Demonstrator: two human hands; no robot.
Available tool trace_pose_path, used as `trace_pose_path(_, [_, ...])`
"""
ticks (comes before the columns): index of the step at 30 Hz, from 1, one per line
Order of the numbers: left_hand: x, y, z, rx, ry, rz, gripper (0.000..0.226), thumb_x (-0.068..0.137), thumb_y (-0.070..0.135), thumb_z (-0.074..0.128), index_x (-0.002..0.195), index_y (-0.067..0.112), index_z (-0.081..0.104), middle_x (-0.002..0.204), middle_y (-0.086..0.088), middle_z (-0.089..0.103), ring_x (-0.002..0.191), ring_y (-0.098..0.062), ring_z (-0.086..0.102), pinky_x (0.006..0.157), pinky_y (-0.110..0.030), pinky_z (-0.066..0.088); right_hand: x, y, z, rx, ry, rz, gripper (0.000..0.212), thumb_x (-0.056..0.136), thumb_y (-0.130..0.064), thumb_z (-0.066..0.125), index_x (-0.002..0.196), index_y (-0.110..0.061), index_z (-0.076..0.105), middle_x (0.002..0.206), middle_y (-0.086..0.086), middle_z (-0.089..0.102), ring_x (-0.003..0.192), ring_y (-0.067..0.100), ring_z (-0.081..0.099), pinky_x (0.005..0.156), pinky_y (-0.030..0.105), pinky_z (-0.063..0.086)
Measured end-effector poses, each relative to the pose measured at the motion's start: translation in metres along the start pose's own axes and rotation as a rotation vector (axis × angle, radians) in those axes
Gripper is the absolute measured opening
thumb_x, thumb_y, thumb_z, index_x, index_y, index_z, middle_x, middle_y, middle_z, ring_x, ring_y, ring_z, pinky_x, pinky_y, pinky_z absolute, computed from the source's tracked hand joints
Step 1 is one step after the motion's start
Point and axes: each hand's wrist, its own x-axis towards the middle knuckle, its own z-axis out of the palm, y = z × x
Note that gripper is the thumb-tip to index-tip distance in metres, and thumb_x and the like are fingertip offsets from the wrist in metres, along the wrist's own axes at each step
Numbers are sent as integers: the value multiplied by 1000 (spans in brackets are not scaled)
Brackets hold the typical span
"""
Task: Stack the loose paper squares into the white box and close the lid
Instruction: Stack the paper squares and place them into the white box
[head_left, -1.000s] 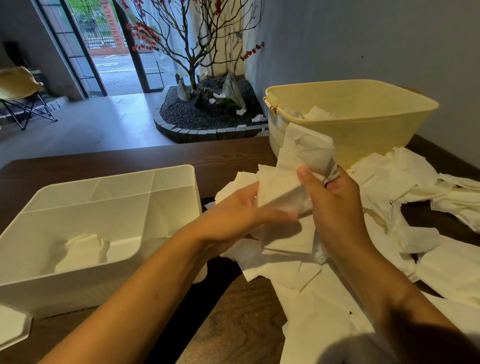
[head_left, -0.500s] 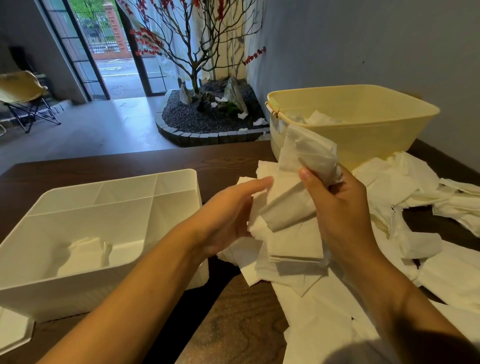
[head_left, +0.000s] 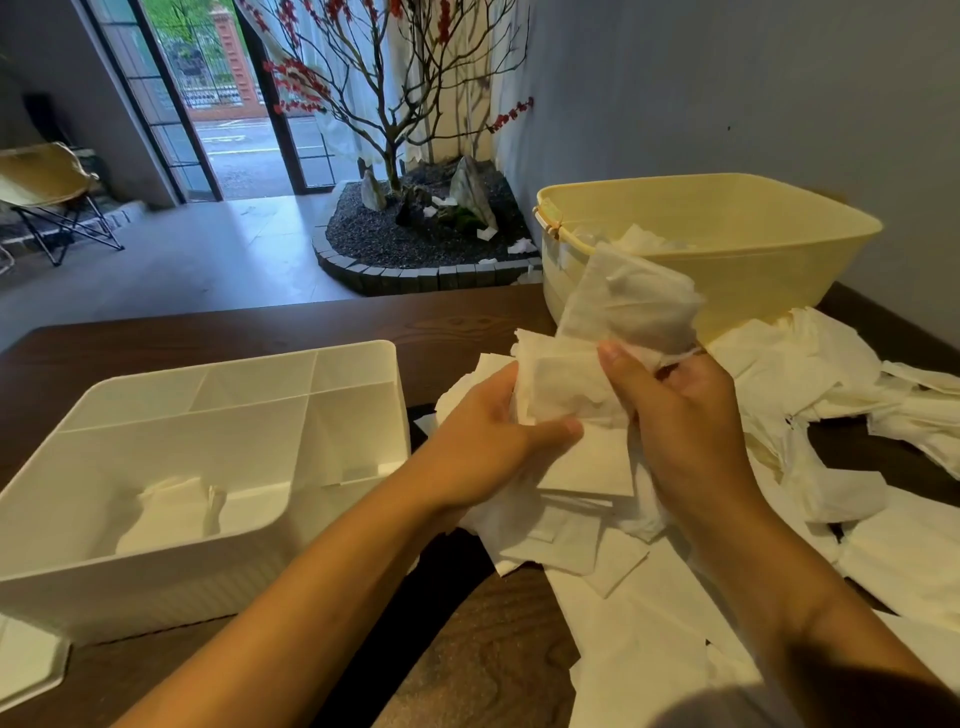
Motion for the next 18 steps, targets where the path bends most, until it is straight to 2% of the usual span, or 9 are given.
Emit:
trace_pose_path(4, [1, 3, -4, -14, 25, -12, 36, 92, 19, 71, 127, 22, 62, 114, 2, 74, 107, -17, 71, 99, -45, 55, 4, -1, -3, -95, -12, 27, 9, 89, -16, 72, 92, -24, 71, 86, -1, 75, 91, 27, 70, 82, 46, 59])
trace_pose_path(5, [1, 3, -2, -6, 9, -16, 36, 91, 19, 72, 125, 21, 63, 113, 2, 75, 106, -16, 71, 98, -43, 56, 4, -1, -3, -86, -6, 18, 14, 90, -12, 70, 93, -25, 72, 87, -2, 76, 94, 26, 70, 83, 44, 58])
trace_pose_path(7, [-1, 3, 3, -53, -35, -43, 34, 91, 14, 71, 124, 19, 63, 111, 1, 75, 104, -15, 71, 94, -35, 58, 4, 0, -2, -95, 20, 7, 27, 94, -5, 62, 101, -28, 73, 91, -10, 76, 96, 13, 70, 83, 32, 55])
trace_pose_path(8, [-1, 2, 5, -121, -49, -71, 33, 92, 10, 69, 124, 18, 63, 110, 0, 76, 104, -15, 72, 91, -31, 58, 4, 1, -1, -99, 35, 12, 29, 95, -5, 58, 105, -28, 72, 93, -13, 75, 97, 9, 68, 85, 30, 54])
trace_pose_path(10, [-2, 0, 8, -234, -55, -123, 34, 93, 3, 64, 124, 15, 62, 111, -4, 76, 106, -18, 71, 91, -29, 57, 1, 2, 2, -105, 44, 35, 23, 98, -12, 57, 107, -26, 73, 98, -10, 75, 100, 12, 67, 90, 37, 55])
trace_pose_path(11, [-1, -1, 9, -235, -43, -133, 34, 93, 2, 63, 124, 15, 63, 112, -5, 75, 107, -20, 71, 94, -31, 56, -1, 1, 2, -117, 37, 41, 21, 99, -15, 56, 106, -25, 73, 97, -9, 74, 99, 13, 66, 89, 38, 55])
trace_pose_path(13, [0, -2, 8, -202, -34, -141, 35, 91, 0, 64, 122, 16, 65, 112, -6, 75, 109, -22, 70, 98, -35, 55, -1, -2, 0, -135, 25, 31, 23, 98, -12, 54, 103, -24, 74, 90, -8, 73, 90, 10, 65, 80, 33, 54])
trace_pose_path(16, [-3, 4, 12, -263, -55, -150, 32, 90, -4, 62, 116, 14, 67, 108, -5, 76, 103, -19, 72, 87, -28, 58, 3, -7, -6, -100, -12, 54, 20, 93, -15, 57, 96, -23, 74, 83, 6, 71, 85, 22, 65, 78, 39, 52])
trace_pose_path(18, [-7, 8, 19, -347, -94, -165, 29, 92, -2, 59, 114, 15, 68, 106, -6, 77, 97, -16, 73, 84, -27, 60, 5, -7, -8, -115, -73, 142, 16, 92, -20, 61, 97, -25, 75, 82, 2, 73, 88, 24, 68, 80, 43, 55])
